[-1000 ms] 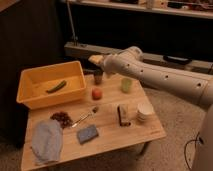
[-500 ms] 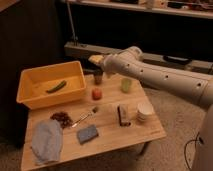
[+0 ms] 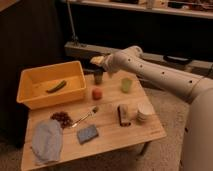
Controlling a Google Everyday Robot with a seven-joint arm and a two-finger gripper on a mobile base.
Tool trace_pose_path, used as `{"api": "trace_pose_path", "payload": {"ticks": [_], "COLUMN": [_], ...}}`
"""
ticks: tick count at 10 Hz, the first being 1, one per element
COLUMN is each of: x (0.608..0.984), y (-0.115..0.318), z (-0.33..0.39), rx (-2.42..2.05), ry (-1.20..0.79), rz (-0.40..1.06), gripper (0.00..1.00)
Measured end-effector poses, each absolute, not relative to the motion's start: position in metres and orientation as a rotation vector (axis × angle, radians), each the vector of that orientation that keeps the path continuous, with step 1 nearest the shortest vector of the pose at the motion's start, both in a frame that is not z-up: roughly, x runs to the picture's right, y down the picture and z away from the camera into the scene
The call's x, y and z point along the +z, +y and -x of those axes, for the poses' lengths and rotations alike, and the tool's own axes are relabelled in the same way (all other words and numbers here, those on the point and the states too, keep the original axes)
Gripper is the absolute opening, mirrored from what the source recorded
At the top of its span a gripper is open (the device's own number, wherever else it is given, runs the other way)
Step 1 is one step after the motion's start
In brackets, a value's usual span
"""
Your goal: Stack cups into tray
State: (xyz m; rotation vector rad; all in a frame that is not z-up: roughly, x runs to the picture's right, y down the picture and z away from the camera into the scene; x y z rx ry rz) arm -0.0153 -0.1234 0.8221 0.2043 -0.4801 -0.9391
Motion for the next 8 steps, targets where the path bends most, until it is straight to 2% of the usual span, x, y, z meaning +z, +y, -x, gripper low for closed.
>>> {"api": "trace_pose_path", "payload": {"ticks": [8], "x": [0.858], "y": [-0.135], "z": [0.010], "rx": [-1.049], "ry": [-0.470], "rz": [-0.101], "gripper": [0.80]}}
